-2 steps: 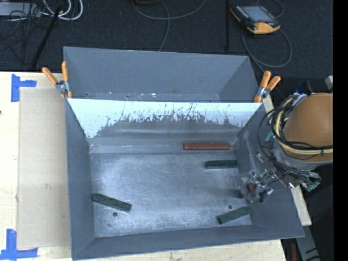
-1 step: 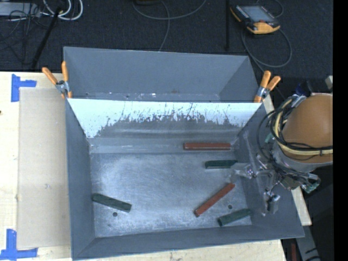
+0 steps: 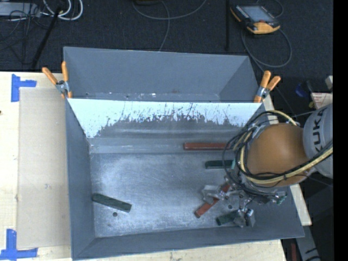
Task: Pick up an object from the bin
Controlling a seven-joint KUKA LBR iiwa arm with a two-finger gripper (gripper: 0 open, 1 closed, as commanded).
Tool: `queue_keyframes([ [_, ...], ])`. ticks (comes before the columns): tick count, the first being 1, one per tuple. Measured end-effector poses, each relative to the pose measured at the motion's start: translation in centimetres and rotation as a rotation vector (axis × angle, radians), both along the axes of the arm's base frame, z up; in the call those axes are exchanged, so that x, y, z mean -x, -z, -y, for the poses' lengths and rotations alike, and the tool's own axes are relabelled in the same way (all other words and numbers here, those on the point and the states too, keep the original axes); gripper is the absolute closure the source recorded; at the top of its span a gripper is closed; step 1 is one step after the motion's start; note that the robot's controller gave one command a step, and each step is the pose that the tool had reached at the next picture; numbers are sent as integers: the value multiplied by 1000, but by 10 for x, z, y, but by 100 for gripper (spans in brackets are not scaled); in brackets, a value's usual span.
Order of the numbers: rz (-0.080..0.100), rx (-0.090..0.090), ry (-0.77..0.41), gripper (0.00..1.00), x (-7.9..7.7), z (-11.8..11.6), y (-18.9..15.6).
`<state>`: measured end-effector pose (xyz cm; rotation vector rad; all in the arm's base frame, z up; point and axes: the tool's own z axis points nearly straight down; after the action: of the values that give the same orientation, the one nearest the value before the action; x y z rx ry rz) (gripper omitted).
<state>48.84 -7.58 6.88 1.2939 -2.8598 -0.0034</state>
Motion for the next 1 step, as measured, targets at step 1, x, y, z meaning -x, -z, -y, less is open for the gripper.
queue_keyframes([
  [1,6,0,2,100,-2,0,-5],
])
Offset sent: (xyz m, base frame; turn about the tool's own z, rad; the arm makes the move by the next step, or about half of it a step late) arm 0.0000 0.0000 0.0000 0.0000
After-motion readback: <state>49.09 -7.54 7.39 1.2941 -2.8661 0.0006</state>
